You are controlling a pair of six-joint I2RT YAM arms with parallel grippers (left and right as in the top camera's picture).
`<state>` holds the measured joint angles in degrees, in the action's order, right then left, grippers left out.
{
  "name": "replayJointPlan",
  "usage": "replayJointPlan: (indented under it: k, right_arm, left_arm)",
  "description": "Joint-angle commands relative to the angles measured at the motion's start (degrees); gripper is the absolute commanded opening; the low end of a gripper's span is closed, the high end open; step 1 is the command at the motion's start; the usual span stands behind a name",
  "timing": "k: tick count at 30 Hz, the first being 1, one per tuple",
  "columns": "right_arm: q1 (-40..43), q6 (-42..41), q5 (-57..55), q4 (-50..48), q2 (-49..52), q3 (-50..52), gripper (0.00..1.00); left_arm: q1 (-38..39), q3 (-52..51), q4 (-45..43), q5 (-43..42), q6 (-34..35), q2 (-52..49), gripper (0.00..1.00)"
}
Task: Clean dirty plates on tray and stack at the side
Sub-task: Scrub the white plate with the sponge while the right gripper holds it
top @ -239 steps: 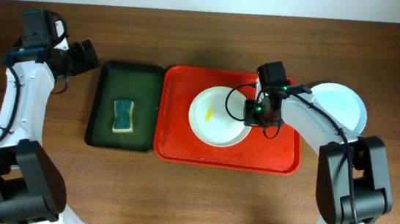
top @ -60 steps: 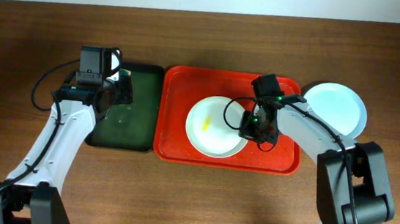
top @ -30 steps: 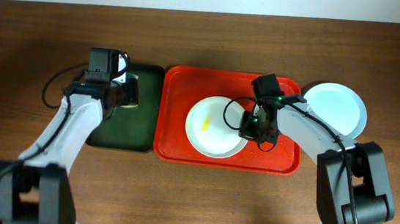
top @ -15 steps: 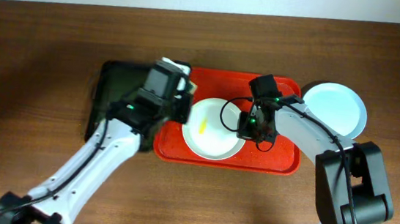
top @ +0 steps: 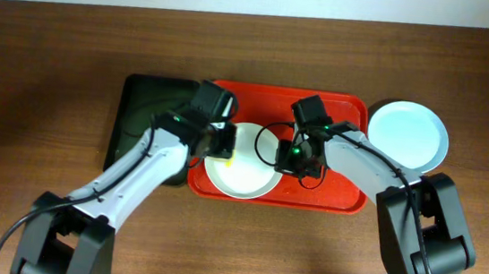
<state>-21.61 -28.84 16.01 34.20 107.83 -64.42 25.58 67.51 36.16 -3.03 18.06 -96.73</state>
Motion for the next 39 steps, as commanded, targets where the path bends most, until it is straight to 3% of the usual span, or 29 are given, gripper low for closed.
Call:
replayJointPlan:
  k: [1,4,7,13,32,39]
  right_arm:
    - [-0.9,-0.59,-0.15,-0.02,1.29,1.22,0.04]
    - [-0.9,-0.57,-0.26,0.0,1.29,1.22,0.04]
    - [-0.9,-0.59,-1.25,0.04,1.29,1.22,0.04]
    - [-0.9,-0.57,-1.86,0.48,1.29,1.27,0.04]
    - [-0.9,-0.57,-1.9,0.48,1.29,1.27,0.04]
    - [-0.9,-0.57,-1.9,0.46,1.29,1.27,0.04]
  left_arm:
    - [-1.92,8.76,6.43,-2.16,-1.03,-0.15,0.0]
    - [-1.9,19.93,18.84,-2.16,-1.2,-2.97,0.0]
    - [-1.86,25.11,24.61,-2.14,-1.42,-8.81,0.0]
    - [-1.86,25.11,25.7,-2.16,-1.42,-16.96,0.0]
    - [-1.2,24.9,20.87,-2.16,-1.38,-29.33,0.0]
    - [0.66,18.49,16.06,-2.16,-1.36,-30.25,0.0]
